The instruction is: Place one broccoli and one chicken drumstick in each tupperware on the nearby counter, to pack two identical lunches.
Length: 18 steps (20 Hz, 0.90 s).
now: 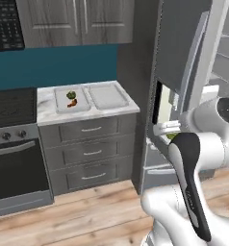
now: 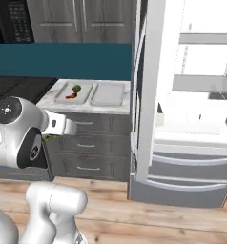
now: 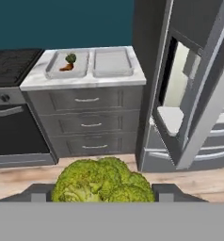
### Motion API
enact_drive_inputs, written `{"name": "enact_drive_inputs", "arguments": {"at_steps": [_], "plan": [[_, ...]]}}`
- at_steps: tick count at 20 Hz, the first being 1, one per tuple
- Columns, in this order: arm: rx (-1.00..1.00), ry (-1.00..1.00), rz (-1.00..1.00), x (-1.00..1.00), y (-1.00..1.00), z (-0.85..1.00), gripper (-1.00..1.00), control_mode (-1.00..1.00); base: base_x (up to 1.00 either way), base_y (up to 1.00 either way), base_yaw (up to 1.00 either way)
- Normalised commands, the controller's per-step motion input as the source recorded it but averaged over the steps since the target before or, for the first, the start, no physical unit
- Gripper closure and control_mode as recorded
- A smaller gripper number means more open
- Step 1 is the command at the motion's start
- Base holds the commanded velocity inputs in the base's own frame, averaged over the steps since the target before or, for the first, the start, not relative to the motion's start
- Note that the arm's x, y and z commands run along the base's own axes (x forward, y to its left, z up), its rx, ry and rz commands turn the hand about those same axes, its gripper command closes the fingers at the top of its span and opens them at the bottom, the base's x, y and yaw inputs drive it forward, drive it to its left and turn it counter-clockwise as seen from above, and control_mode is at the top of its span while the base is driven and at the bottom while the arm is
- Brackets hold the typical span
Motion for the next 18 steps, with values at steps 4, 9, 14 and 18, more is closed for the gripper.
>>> {"name": "enact_drive_inputs", "arguments": {"at_steps": [4, 9, 14, 18], "plan": [[0.00, 0.00, 0.00, 0.00, 0.00, 0.00, 1.00, 1.00, 1.00, 0.32, 0.00], [0.00, 0.00, 0.00, 0.00, 0.00, 0.00, 1.00, 1.00, 1.00, -0.05, -0.02], [0.00, 0.00, 0.00, 0.00, 0.00, 0.00, 1.00, 1.00, 1.00, 0.00, -0.02], [0.00, 0.00, 0.00, 0.00, 0.00, 0.00, 1.00, 1.00, 0.89, 0.00, -0.03]]}}
